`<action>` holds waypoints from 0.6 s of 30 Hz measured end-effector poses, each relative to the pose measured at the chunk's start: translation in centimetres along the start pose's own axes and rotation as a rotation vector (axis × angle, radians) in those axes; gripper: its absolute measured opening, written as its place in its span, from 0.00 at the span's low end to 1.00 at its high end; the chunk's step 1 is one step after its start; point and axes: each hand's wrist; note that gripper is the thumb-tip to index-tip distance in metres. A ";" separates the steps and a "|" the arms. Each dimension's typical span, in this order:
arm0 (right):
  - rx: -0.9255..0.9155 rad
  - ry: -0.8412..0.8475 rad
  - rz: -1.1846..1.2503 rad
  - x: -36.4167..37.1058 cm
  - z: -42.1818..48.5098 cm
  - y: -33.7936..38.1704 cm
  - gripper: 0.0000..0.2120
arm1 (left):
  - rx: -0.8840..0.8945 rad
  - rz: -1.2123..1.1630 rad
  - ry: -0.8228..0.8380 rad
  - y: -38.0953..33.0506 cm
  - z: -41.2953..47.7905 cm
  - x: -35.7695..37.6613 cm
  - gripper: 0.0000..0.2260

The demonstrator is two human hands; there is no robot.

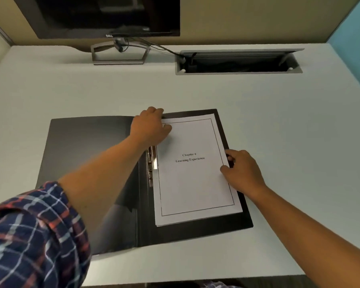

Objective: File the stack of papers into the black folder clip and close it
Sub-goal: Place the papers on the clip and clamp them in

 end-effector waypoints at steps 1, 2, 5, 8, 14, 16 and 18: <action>-0.002 0.002 -0.010 0.0 0.0 0.0 0.25 | -0.022 0.001 0.025 0.2 0.1 0.2 0.23; -0.008 0.005 -0.017 -0.1 0.0 -0.1 0.26 | -0.030 -0.001 0.034 0.4 0.2 0.4 0.21; -0.029 0.024 -0.029 -0.2 0.0 -0.1 0.26 | -0.014 0.011 0.028 0.7 0.4 0.8 0.19; -0.032 0.043 0.000 -0.5 -0.1 -0.2 0.26 | 0.009 0.010 0.013 1.1 0.3 0.9 0.18; 0.036 0.062 0.003 -1.0 -2.9 -1.3 0.25 | 0.071 0.076 -0.008 1.8 0.3 0.7 0.17; 0.021 0.050 -0.019 -0.8 -3.6 -1.3 0.25 | 0.084 0.092 -0.016 2.1 0.3 0.6 0.17; 0.017 0.035 -0.015 -0.6 -3.7 -1.1 0.24 | 0.087 0.100 -0.021 2.4 0.3 0.5 0.17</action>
Point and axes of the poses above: each hand's wrist, its own z-axis towards the middle knuckle, its own x-axis out of the palm, y = z × x, and after that the axes turned 4 degrees about -y, right-handed
